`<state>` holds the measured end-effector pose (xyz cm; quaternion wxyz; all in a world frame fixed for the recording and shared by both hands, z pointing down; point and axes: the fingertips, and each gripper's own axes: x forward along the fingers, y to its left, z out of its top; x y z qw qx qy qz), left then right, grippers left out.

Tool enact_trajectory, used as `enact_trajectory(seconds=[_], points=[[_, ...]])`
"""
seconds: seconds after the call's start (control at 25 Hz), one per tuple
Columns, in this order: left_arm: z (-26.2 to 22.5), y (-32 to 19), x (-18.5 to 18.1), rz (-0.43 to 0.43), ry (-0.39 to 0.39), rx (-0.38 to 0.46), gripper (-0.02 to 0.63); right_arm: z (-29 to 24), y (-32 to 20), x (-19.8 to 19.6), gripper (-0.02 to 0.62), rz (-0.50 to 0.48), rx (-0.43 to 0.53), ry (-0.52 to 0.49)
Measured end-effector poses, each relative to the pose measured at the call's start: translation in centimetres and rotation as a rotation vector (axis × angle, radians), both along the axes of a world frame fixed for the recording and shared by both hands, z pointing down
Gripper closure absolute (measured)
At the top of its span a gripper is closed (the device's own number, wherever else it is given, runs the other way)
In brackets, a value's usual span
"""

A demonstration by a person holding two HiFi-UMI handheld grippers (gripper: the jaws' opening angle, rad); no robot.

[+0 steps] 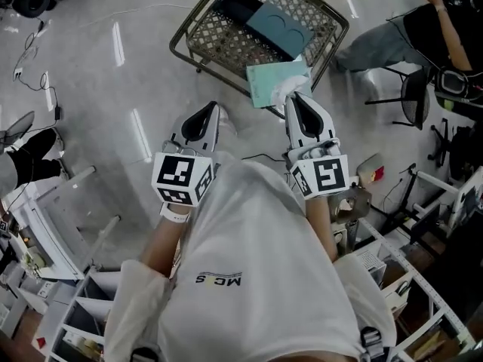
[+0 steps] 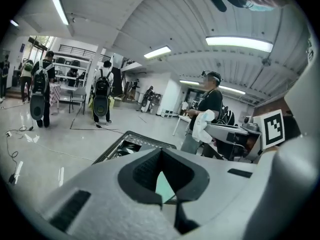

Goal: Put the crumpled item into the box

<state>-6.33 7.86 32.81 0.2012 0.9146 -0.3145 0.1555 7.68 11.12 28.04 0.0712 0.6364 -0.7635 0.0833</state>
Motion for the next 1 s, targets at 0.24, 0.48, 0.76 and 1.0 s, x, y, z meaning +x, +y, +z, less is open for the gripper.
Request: enact_trajectory(seconds=[0.24,0.48,0.76,1.0], points=[[-1.2,-6.4,2.7,-0.001,0.004,0.033,0.583,-1.5,-8.1,2.7,0.571,-0.011,0.035,0.012],[-2.3,-9.6,3.7,-0.076,0.009,0.061,0.583,-0.4,-12.9,3.8,0.571,-0.077,0.002,-0.001],[-1.5,-10.9,3.6,-0.158,0.006,0.021,0.583,2.1,-15.3,4.4,0.571,-0.120,-0.068,-0.001],[-0.3,-11.5,4.7,-0.164,-0.013,-0.004,0.583,3.8,-17.7,4.7,0.569,-0.168,-0.091,0.006]])
